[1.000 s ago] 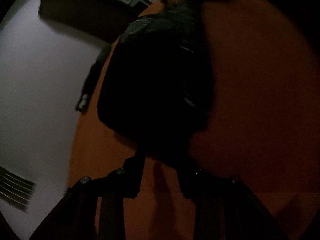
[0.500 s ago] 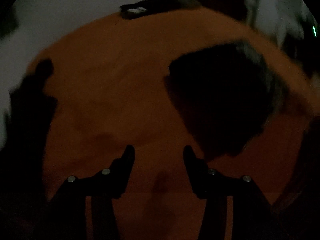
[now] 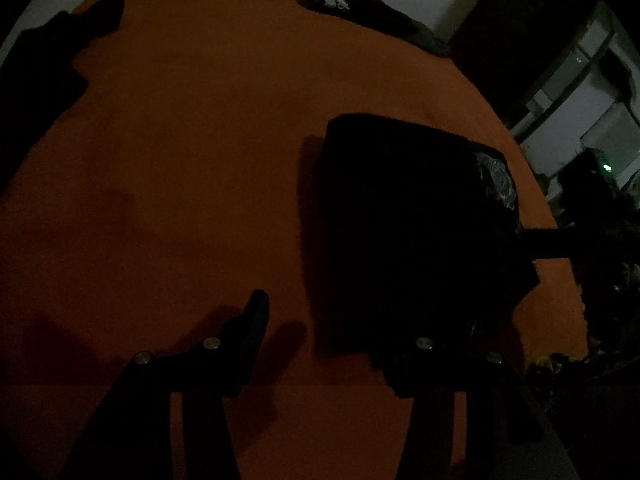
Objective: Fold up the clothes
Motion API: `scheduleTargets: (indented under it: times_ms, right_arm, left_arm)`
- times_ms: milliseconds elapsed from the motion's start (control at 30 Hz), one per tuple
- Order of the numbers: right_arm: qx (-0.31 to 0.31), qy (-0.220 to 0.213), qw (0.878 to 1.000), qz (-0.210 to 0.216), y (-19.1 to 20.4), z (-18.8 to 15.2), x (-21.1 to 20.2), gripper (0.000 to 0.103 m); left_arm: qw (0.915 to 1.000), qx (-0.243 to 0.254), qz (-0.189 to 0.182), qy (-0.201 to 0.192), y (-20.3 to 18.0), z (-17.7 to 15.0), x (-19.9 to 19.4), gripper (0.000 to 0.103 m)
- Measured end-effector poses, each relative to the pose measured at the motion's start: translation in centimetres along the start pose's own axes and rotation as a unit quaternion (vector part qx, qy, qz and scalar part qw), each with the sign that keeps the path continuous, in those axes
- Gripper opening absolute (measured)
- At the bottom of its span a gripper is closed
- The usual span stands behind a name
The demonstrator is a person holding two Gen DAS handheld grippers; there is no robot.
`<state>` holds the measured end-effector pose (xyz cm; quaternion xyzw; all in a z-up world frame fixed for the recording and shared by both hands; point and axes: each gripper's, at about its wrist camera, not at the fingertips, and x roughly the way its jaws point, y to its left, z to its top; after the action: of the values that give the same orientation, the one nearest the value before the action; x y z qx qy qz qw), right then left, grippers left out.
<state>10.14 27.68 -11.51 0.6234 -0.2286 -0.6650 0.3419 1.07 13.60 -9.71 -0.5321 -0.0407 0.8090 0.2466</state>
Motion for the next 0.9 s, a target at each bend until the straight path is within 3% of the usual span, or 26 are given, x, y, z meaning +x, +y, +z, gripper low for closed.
scheduleTargets:
  times_ms: [67,100,133,200,433,567,767,867,900]
  right_arm:
    - [0.035,0.005,0.999,0.021,-0.7,0.3,1.5,0.053]
    - [0.046,0.004,0.999,0.026,-0.9,0.4,2.0,0.042]
    - [0.051,0.000,0.998,0.031,-1.0,0.5,2.2,0.009]
    - [0.057,-0.011,0.998,0.037,-1.0,0.4,2.0,0.001]
    - [0.062,-0.073,0.995,0.026,-1.3,-1.2,-3.0,0.001]
    - [0.070,-0.049,0.996,0.015,-2.5,-1.1,-2.7,0.001]
    - [0.061,0.006,0.998,0.003,-3.5,-0.4,0.3,0.003]
    - [0.026,0.012,1.000,-0.010,-2.7,1.2,-0.7,0.007]
    - [0.008,0.005,1.000,-0.018,-2.2,1.8,-1.4,0.015]
  left_arm:
    - [1.0000,-0.004,0.003,0.000,-0.1,-0.9,-0.5,0.052]
    - [1.0000,-0.005,0.005,0.000,-0.2,-1.4,-0.8,0.052]
    - [1.0000,-0.007,0.007,0.000,-0.2,-1.9,-1.1,0.052]
    - [0.9999,-0.010,0.010,0.000,-0.2,-2.7,-1.8,0.052]
    - [0.9997,-0.019,0.003,0.012,-0.6,-0.8,-2.5,0.052]
    - [0.9994,-0.021,-0.013,0.026,-0.9,-0.7,-2.4,0.052]
    - [0.9944,-0.049,-0.074,0.057,-1.5,0.9,-0.6,0.052]
    - [0.9912,-0.058,-0.098,0.068,-2.2,1.6,0.5,0.052]
    - [0.9915,-0.053,-0.095,0.071,-2.6,1.7,0.9,0.052]
